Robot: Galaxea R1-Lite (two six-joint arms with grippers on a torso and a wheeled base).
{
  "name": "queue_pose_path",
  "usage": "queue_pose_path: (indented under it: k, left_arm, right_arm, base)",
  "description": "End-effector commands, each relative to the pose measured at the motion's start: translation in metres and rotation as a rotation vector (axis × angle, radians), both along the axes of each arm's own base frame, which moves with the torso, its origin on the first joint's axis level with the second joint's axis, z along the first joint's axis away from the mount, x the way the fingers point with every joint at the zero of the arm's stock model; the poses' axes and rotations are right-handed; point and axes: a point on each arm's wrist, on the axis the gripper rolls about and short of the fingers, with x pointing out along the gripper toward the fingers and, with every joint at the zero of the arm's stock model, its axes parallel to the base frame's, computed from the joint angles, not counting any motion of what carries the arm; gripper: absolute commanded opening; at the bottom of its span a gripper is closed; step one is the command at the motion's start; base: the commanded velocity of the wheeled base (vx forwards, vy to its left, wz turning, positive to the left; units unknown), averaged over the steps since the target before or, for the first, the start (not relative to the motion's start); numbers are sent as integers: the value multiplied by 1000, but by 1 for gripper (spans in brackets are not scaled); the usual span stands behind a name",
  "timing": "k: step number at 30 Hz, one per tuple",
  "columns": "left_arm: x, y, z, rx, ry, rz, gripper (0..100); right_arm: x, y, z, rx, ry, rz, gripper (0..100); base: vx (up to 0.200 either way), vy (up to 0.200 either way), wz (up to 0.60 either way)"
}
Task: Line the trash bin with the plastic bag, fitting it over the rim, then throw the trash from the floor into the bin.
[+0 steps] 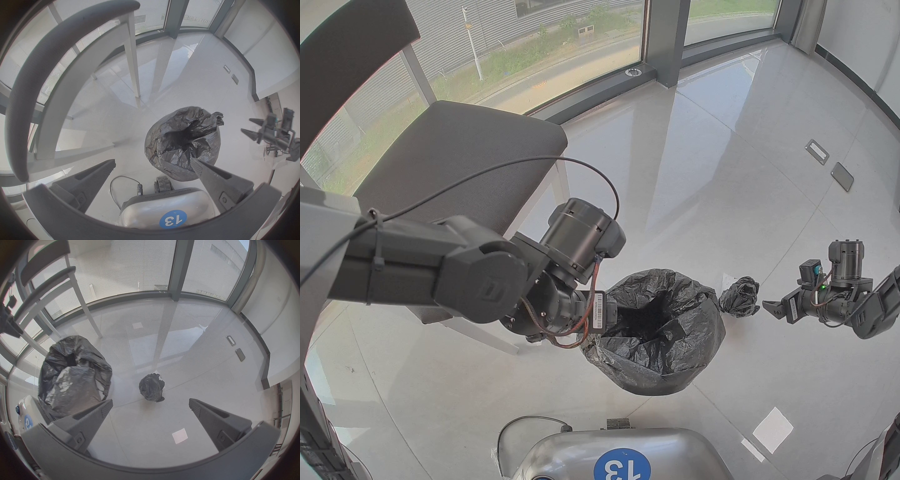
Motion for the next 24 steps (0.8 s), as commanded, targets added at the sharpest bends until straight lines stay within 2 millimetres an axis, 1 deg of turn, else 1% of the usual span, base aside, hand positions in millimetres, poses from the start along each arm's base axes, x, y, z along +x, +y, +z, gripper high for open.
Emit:
queue_pose_path:
  k: [1,8,10,11,12,15,24]
  left_arm:
    - [-10,8,30,-42,-78,-25,100]
    - [-15,13,47,-70,-140,-39,100]
    - [-16,13,50,-77,-155,-44,100]
    - [-16,13,50,-77,-155,-44,100]
    - [-16,13,53,-86,-179,-52,100]
    - [-16,14,59,-88,-212,-73,100]
    - [-19,10,62,-97,-237,-98,100]
  right_arm:
    - [42,-3,-44,4,102,-9,100]
    - [78,2,-65,17,125,-3,100]
    - [85,2,-69,23,124,-7,100]
    - [85,2,-69,23,124,-7,100]
    - [92,2,-74,25,120,-9,100]
    - [101,-2,-79,25,118,-17,100]
    - [129,-2,-91,32,93,-23,100]
  base:
    - [0,0,0]
    - [0,0,0]
    - [0,0,0]
    - [0,0,0]
    - [0,0,0]
    - [0,0,0]
    - [0,0,0]
